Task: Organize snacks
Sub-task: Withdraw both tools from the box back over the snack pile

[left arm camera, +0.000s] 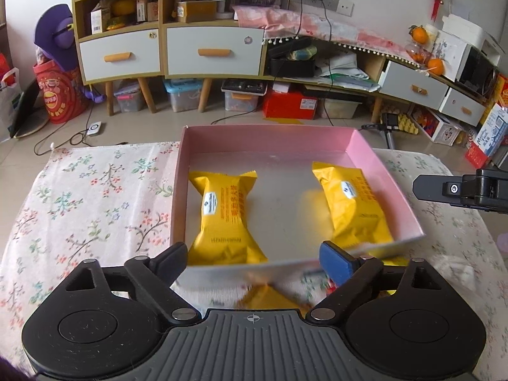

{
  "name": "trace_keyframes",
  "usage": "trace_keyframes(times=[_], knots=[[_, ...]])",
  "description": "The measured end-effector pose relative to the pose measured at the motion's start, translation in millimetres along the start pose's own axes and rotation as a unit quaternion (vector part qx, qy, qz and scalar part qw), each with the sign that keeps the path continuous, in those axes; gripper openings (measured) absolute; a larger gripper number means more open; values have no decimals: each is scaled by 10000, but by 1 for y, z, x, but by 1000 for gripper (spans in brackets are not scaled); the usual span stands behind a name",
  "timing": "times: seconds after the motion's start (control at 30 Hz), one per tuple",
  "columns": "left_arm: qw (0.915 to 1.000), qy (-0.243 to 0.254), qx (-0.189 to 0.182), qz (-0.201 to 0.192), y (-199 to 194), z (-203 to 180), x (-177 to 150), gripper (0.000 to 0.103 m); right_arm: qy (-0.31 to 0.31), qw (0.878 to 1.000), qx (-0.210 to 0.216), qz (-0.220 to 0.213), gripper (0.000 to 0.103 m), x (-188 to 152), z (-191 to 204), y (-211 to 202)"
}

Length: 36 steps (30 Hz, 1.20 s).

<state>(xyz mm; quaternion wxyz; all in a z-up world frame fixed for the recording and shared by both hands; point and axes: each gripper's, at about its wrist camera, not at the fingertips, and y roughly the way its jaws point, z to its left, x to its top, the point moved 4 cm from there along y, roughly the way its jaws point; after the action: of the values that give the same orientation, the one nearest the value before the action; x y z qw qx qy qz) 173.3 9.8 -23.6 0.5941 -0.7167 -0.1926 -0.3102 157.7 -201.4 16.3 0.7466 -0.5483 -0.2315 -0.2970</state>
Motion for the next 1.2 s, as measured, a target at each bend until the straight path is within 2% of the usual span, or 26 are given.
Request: trace_keyframes(times=[0.2, 0.5, 0.83, 1.07, 1.2], knots=[[9999, 52, 73, 91, -29, -3, -16, 99, -80, 9999, -45, 45, 89, -10, -2, -19], [9992, -108, 127, 369, -60, 1, -55, 100, -251, 9995, 7, 201, 97, -38, -2, -42], [9986, -62, 95, 507, -78, 9, -96, 100, -627, 9975, 14, 312, 99, -68, -3, -57], [9972, 291, -87, 683, -76, 7, -119, 100, -1082, 9925, 92, 565, 100, -95, 0, -53], [9958, 384, -256, 791, -76, 5, -131, 100, -1365, 9869, 390, 761, 99, -109, 3, -51]])
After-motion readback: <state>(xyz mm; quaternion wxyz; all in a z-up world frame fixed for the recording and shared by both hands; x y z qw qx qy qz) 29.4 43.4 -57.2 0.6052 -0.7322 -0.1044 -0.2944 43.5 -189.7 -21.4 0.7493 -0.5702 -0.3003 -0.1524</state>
